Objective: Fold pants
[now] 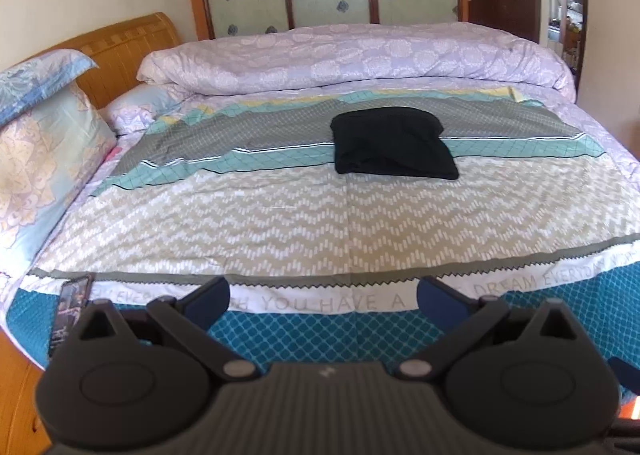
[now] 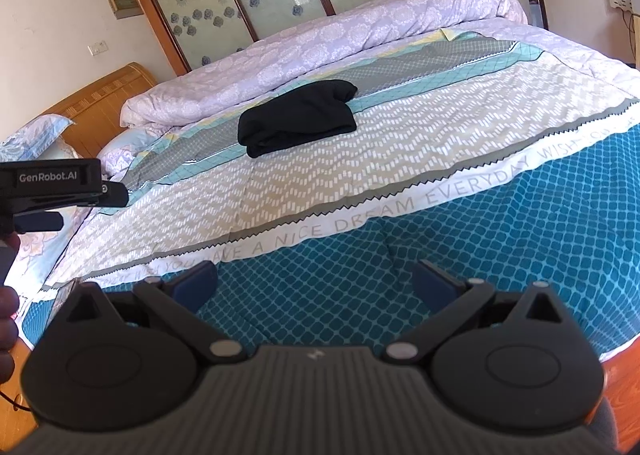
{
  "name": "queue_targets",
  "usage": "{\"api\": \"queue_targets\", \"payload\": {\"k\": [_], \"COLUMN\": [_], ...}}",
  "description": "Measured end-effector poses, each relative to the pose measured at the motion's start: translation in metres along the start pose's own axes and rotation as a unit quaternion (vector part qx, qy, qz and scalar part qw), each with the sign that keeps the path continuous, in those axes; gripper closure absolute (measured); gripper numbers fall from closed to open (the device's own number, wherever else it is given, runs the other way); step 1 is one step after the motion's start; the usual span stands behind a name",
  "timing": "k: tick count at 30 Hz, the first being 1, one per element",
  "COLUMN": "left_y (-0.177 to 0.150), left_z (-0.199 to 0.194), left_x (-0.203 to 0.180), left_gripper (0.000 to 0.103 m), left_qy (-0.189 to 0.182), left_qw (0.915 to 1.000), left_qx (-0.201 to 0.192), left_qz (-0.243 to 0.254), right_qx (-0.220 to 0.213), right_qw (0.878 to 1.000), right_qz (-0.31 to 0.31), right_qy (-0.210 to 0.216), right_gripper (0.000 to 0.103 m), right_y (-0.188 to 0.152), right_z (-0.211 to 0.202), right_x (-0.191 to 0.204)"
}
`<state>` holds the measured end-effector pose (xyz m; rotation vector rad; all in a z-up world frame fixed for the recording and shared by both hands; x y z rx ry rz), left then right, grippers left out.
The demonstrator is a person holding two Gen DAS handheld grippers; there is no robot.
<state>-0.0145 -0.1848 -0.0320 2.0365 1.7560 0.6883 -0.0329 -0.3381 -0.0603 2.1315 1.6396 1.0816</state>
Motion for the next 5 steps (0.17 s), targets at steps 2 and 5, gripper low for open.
{"api": "queue_targets", "payload": {"k": [2, 5], "left_y": [-0.0017, -0.0030], "left_z": [0.0025, 0.0049], "left_x": [-0.0010, -0.0037], "left_gripper": [0.000, 0.000], "left_qy": [-0.007, -0.016], "left_qw": [1.0000, 0.9998], "left_qx": [0.006, 0.012], "left_qz": [0.001, 0.006], "right_qx": [0.001, 0.001], "right_qw": [1.000, 1.000], "right_qz": [-0.001, -0.001], "right_qy": [0.000, -0.001], "right_gripper": [0.000, 0.000], "right_y": [-0.0007, -0.0011], "right_z": [0.0005, 0.0010], "right_x": [0.0005, 0.0004]}}
Point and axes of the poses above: each gripper's, at about its wrist camera, not at the fingertips, and z roughly the way its jaws point, x to its left, y to its top, the point moved 5 cm from there along z, roughly the way its jaws point, and after that the axes turned 13 degrees about x, right-handed, at the moved point
